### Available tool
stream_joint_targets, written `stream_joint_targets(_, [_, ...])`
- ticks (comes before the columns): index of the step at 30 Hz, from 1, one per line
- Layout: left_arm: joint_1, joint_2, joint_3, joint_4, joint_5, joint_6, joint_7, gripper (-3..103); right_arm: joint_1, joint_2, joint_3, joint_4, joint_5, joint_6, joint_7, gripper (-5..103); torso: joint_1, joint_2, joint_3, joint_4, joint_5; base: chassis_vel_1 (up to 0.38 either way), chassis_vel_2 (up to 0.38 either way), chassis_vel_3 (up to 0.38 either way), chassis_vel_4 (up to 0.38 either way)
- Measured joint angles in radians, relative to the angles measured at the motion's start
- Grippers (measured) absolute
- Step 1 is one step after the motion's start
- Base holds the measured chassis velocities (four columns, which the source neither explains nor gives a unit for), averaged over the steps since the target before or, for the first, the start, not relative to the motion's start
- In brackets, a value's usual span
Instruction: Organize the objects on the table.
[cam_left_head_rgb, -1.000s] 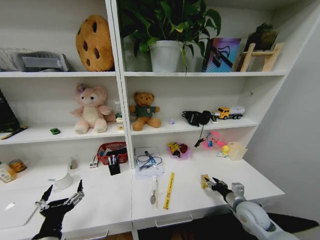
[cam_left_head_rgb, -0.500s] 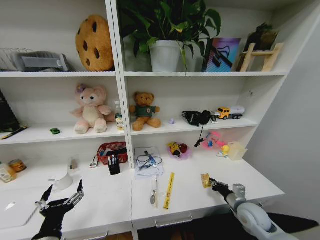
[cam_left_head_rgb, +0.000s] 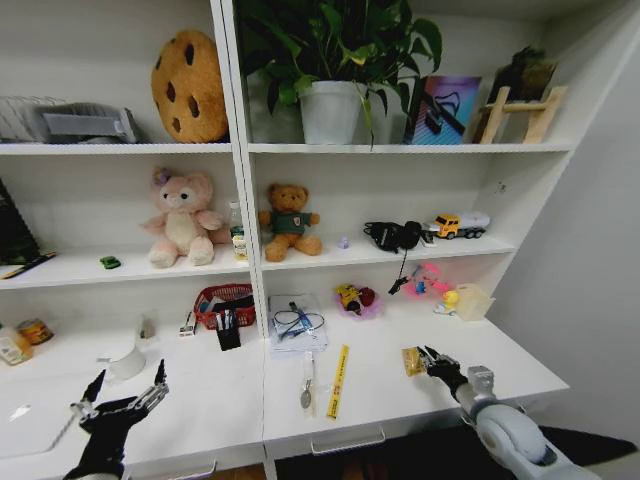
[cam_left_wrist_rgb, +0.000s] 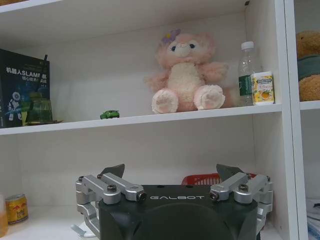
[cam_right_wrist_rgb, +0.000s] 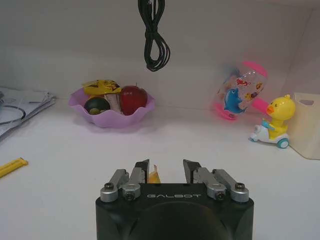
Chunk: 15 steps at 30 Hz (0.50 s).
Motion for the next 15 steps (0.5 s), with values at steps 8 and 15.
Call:
stream_joint_targets(8, [0.0,0.0,0.0,0.0,0.0,0.0,0.0,100,0.037,-0.005,-0.02,-0.028,0.006,-0.016,-0.029,63,0.0,0.0,0.0,0.0001,0.0001,0.0,0.0,0.0,0.0])
stream_joint_targets(15, [0.0,0.0,0.0,0.0,0.0,0.0,0.0,100,0.069,-0.02,-0.043,-0.063,0.02,-0.029,-0.055,90,0.0,0.0,0.0,0.0001,0.0,0.0,0.0,0.0,0.0])
